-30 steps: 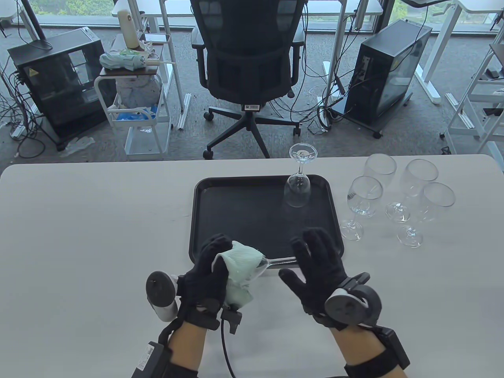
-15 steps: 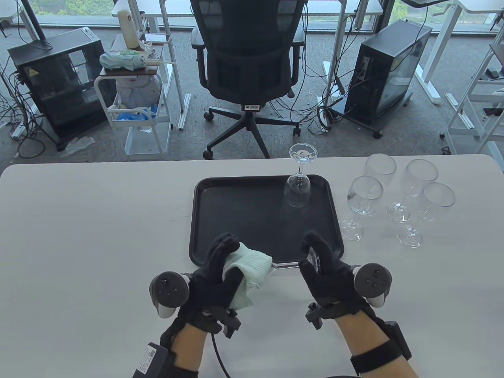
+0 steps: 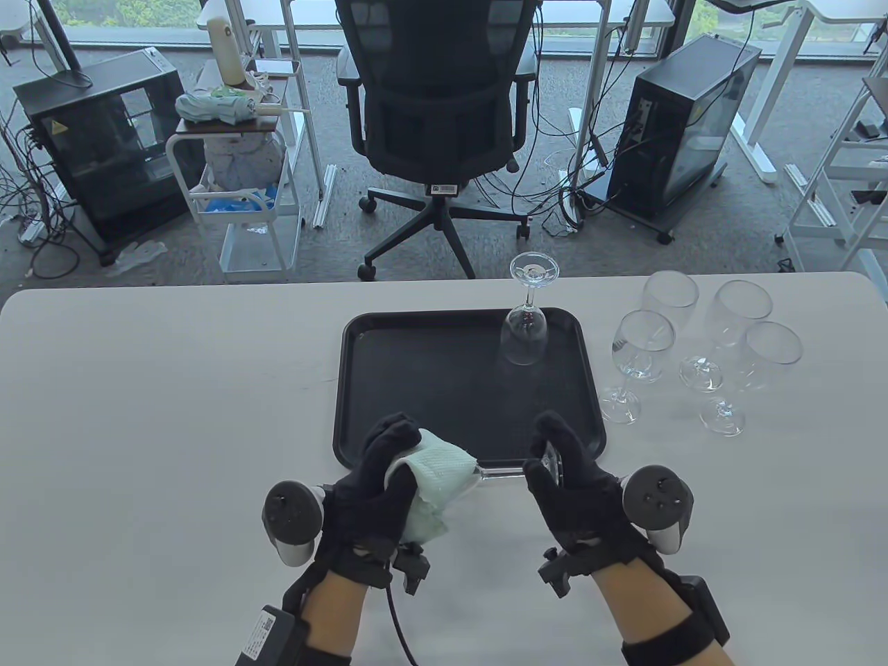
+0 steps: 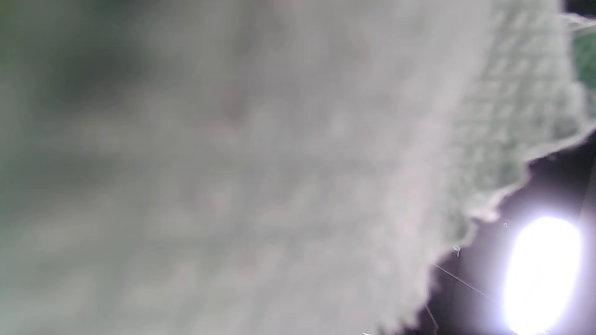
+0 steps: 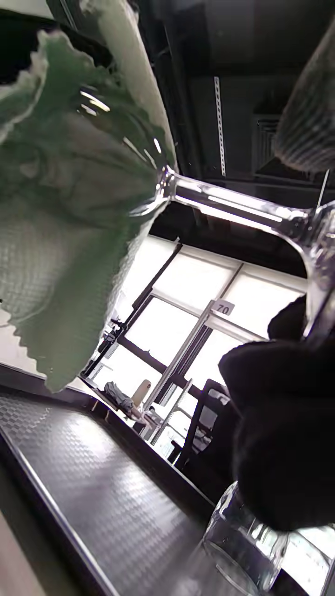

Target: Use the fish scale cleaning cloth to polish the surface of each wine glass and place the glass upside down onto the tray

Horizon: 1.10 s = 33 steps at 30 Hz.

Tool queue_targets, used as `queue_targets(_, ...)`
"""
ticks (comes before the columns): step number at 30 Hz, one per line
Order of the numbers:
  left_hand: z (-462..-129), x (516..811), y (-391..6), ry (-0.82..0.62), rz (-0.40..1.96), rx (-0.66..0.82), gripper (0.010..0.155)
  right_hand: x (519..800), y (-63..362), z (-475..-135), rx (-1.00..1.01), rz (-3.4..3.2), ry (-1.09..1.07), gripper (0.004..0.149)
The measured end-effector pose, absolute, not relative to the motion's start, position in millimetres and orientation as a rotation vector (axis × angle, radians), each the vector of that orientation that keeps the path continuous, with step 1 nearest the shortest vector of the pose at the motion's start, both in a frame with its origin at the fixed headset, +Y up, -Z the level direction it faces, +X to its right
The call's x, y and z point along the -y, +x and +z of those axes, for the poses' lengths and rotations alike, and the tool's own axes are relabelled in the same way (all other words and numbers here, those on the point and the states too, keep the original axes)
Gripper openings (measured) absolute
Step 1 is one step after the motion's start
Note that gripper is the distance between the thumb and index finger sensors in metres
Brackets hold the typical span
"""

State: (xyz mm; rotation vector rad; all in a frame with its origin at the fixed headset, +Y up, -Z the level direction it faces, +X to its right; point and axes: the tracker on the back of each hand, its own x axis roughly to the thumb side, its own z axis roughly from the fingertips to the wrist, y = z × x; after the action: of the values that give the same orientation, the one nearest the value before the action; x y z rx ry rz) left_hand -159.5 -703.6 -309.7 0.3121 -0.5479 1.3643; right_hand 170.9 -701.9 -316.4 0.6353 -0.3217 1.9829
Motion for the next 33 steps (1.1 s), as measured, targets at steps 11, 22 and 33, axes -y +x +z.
queue_targets(11, -303.5, 695.0, -157.7, 0.351, 1.362, 0.595, 0.064, 698.3, 170.5, -311.9, 0.442, 1.931, 0.655, 0.076)
queue_targets(22, -307.0, 697.5, -159.2, 0.281, 1.426, 0.573, 0.063, 691.0, 171.9, -302.3, 0.806, 2.054, 0.917, 0.090)
queue_targets(33, -310.3, 703.5, -160.4, 0.267, 1.424, 0.556, 0.062, 692.6, 173.3, -306.1, 0.729, 2.142, 0.909, 0.094)
